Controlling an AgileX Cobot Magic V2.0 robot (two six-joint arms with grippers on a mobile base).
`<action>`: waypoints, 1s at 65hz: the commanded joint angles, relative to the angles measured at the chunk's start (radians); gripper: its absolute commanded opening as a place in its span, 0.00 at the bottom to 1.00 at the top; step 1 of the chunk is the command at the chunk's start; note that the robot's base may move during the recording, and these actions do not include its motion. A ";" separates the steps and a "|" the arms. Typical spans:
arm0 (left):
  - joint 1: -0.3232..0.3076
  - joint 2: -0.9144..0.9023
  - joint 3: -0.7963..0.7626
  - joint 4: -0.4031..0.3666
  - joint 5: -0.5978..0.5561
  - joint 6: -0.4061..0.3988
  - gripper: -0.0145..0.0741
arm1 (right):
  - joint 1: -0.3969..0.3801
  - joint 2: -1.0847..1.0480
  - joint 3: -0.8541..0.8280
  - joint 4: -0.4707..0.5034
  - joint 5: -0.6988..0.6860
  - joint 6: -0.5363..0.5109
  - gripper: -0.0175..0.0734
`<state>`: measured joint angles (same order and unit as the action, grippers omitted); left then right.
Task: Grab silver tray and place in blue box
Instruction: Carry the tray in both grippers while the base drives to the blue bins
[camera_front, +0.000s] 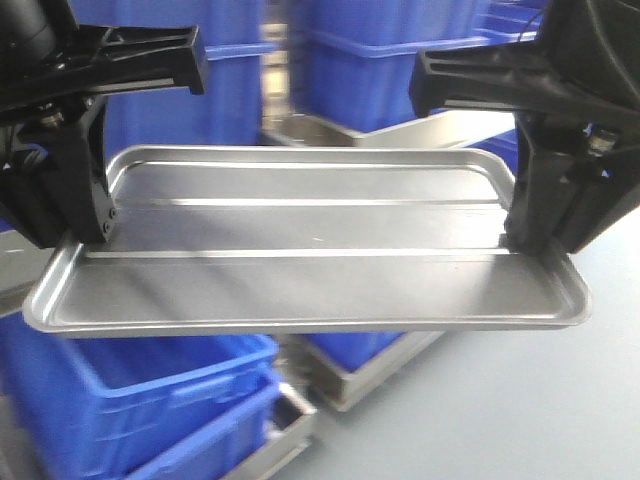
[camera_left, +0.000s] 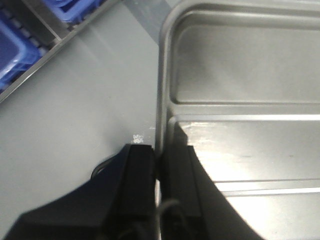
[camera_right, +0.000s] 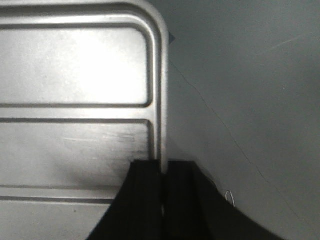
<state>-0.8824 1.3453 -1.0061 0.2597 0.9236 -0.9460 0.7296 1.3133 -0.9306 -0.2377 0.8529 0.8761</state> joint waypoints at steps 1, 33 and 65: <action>-0.009 -0.033 -0.028 0.008 -0.035 -0.007 0.15 | 0.001 -0.037 -0.029 -0.029 -0.037 -0.014 0.25; -0.009 -0.033 -0.028 0.008 -0.035 -0.007 0.15 | 0.001 -0.037 -0.029 -0.029 -0.037 -0.014 0.25; -0.009 -0.033 -0.028 0.008 -0.035 -0.007 0.15 | 0.001 -0.037 -0.029 -0.029 -0.037 -0.014 0.25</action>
<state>-0.8824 1.3453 -1.0061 0.2579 0.9218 -0.9460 0.7296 1.3116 -0.9306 -0.2377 0.8547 0.8761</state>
